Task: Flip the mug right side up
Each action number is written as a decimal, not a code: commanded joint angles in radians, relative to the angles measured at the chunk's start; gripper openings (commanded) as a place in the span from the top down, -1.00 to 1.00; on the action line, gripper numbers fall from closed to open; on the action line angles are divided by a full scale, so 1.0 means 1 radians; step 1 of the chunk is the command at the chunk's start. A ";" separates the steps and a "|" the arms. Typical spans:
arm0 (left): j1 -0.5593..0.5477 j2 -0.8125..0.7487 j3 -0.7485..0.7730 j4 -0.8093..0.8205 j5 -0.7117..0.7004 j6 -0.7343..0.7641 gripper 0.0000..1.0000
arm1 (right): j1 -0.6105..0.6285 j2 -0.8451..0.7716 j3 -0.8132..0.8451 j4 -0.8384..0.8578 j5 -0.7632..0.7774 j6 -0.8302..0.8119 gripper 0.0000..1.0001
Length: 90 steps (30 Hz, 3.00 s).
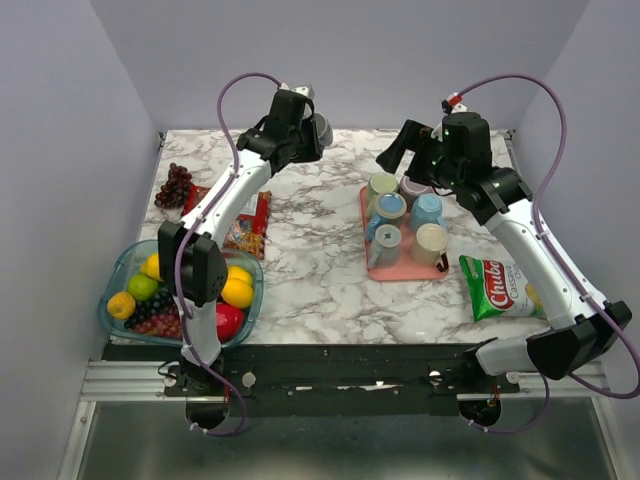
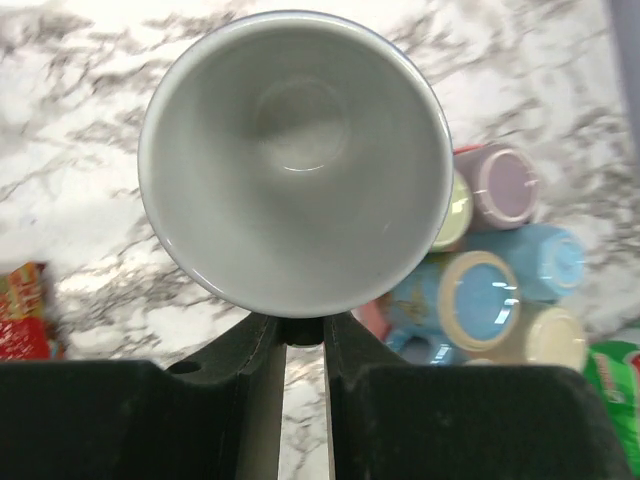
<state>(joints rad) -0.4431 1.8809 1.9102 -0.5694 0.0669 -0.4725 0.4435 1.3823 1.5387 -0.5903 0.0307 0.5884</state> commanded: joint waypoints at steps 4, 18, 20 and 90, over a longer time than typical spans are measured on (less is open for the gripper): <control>0.073 0.205 0.188 -0.245 -0.145 0.077 1.00 | 0.000 0.014 -0.011 -0.114 0.052 -0.038 -1.00; 0.141 0.391 0.225 -0.256 -0.134 0.058 1.00 | -0.002 0.069 -0.005 -0.166 0.035 -0.048 -1.00; 0.144 0.406 0.239 -0.261 -0.139 0.055 1.00 | -0.002 0.076 0.004 -0.172 0.040 -0.053 -1.00; 0.153 -0.597 -0.697 0.029 0.106 0.078 -0.98 | 0.282 0.405 -0.173 -0.355 0.532 0.576 -0.22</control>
<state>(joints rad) -0.2840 1.3079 1.2320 -0.5549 0.1776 -0.4042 0.7200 1.7767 1.3567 -0.9569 0.4908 1.1736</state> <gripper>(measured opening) 0.988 0.661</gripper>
